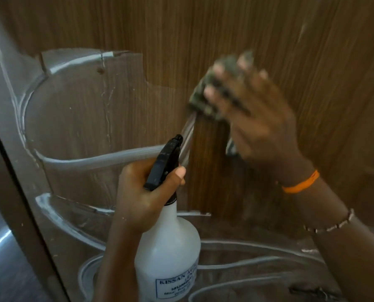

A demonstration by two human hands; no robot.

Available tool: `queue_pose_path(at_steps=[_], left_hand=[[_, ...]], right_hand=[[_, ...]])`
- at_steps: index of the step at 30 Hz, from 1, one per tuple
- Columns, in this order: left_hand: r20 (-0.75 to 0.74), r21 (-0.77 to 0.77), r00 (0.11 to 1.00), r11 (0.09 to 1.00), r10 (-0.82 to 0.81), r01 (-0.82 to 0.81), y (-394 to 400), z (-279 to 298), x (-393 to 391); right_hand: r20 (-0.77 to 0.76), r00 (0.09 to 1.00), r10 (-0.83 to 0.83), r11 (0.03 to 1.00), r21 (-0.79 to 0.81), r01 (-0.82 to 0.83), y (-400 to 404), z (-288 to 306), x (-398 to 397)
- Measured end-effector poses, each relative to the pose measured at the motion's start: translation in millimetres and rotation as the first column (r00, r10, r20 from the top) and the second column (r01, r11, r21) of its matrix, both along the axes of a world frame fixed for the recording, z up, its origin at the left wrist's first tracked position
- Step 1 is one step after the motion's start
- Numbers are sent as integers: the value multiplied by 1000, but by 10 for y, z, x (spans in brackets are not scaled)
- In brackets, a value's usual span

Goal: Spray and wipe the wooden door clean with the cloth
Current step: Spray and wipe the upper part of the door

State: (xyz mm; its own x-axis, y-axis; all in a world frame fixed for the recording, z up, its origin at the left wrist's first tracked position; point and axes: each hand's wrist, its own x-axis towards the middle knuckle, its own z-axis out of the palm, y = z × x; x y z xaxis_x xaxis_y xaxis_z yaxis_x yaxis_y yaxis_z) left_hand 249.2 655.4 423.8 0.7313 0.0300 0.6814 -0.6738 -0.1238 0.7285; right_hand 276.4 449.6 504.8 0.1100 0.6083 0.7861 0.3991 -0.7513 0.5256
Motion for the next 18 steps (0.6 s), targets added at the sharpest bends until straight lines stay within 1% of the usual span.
queue_pose_path(at_steps=[1, 2, 3, 5, 6, 8, 10, 12, 13, 14, 16, 18], left_hand=[[11, 2, 1000, 1000, 8, -9, 34, -22, 17], [9, 4, 1000, 1000, 17, -17, 69, -39, 29], [4, 9, 1000, 1000, 23, -23, 102, -55, 43], [11, 40, 999, 999, 33, -33, 151, -63, 52], [22, 61, 999, 997, 39, -41, 173, -50, 43], [41, 88, 998, 995, 43, -47, 219, 2, 28], [50, 85, 998, 995, 41, -46, 272, 55, 51], [52, 83, 997, 995, 48, -52, 314, 93, 88], [52, 89, 997, 994, 65, -69, 322, 102, 99], [54, 101, 995, 991, 88, -93, 319, 107, 98], [83, 131, 985, 979, 149, -159, 290, 94, 65], [106, 151, 974, 965, 199, -213, 243, 61, 11]], right_hand=[[55, 998, 5, 1000, 25, -6, -16, 212, 22], [51, 999, -18, 998, 67, 15, -15, 331, 55], [81, 996, -32, 992, 125, 21, 56, 412, 32], [94, 995, -21, 990, 143, 7, 122, 307, 25], [71, 997, -22, 991, 136, 12, 127, 173, 22], [23, 1000, -10, 999, 42, 9, 107, -150, -12], [-78, 997, 15, 995, -101, -23, 56, -628, -20], [-188, 982, -12, 949, -310, -48, 5, -1133, -47], [-210, 977, -43, 915, -400, -46, -34, -1320, -74], [-226, 972, -62, 896, -442, -46, -70, -1434, -81], [-210, 975, -65, 901, -433, -33, -70, -1418, -60], [-153, 988, -18, 947, -319, -32, 29, -1173, -23]])
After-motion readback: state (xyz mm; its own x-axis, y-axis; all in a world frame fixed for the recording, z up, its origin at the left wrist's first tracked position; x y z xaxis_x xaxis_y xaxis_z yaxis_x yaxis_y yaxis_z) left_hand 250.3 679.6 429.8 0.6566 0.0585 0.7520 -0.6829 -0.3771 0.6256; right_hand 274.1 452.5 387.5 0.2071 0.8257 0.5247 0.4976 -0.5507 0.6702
